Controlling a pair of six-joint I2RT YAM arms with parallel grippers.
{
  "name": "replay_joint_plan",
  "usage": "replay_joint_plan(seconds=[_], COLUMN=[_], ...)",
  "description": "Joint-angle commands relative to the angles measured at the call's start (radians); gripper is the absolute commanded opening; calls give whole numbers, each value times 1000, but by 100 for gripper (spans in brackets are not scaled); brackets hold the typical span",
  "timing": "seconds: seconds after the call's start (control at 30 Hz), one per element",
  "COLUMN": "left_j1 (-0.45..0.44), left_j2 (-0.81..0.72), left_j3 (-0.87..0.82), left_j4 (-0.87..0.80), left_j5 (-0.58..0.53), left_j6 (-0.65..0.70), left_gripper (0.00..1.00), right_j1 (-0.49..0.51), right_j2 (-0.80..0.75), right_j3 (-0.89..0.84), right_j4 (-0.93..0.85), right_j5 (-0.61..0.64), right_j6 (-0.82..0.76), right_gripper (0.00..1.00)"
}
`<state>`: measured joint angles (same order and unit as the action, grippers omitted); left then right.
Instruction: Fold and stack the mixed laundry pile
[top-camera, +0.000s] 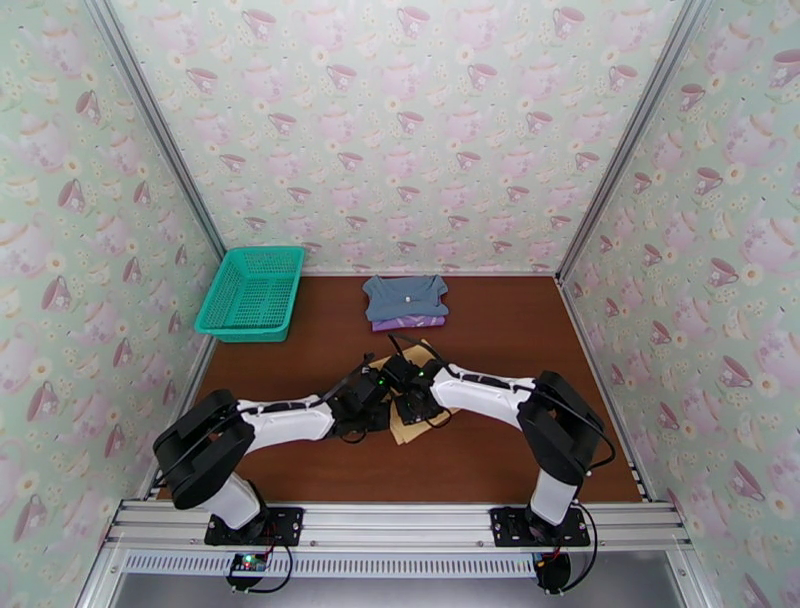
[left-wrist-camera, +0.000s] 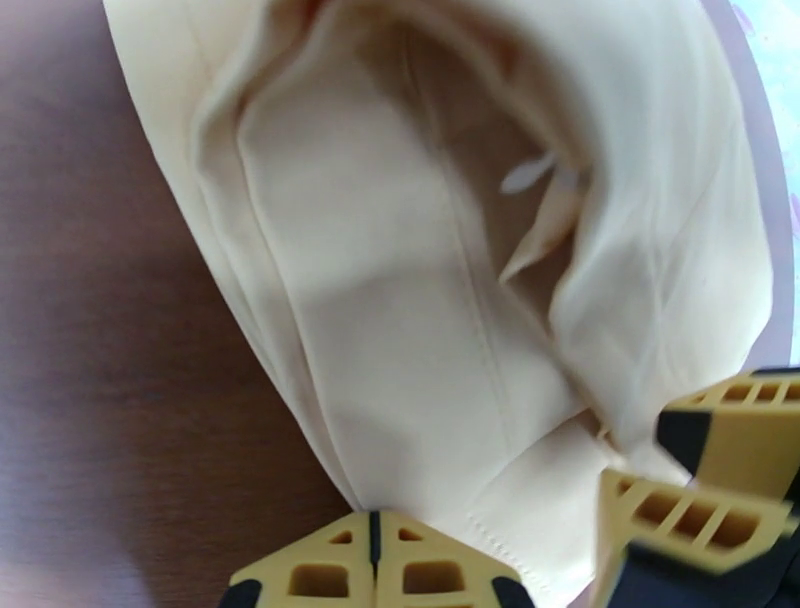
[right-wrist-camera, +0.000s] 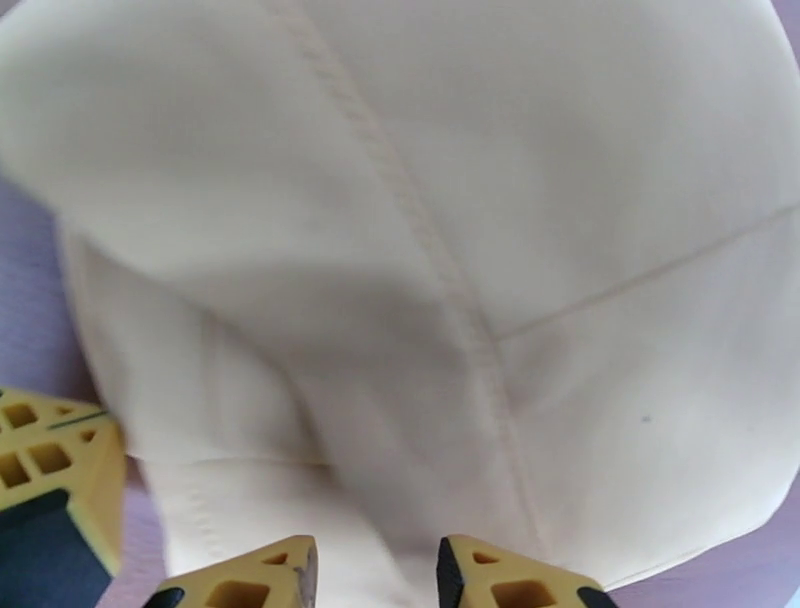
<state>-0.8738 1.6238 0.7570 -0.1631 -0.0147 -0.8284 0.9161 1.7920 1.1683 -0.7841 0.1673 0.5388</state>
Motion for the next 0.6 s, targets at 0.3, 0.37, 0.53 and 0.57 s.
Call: replay_joint_plan(seconds=[0.3, 0.37, 0.53, 0.57], left_j1=[-15, -16, -17, -16], left_j2=[56, 69, 86, 87], left_j3=[-17, -23, -24, -24], left_j4=[186, 208, 238, 242], left_j5=[0, 9, 21, 22], left_j6=[-46, -53, -61, -61], left_gripper=[0, 0, 0, 0], right_j1=[41, 42, 42, 41], right_j2=[127, 109, 26, 8], right_j3=[-26, -23, -19, -18], right_j4=[-17, -14, 18, 32], right_j5=[101, 97, 51, 27], right_j6=[-7, -13, -37, -40], right_gripper=[0, 0, 0, 0])
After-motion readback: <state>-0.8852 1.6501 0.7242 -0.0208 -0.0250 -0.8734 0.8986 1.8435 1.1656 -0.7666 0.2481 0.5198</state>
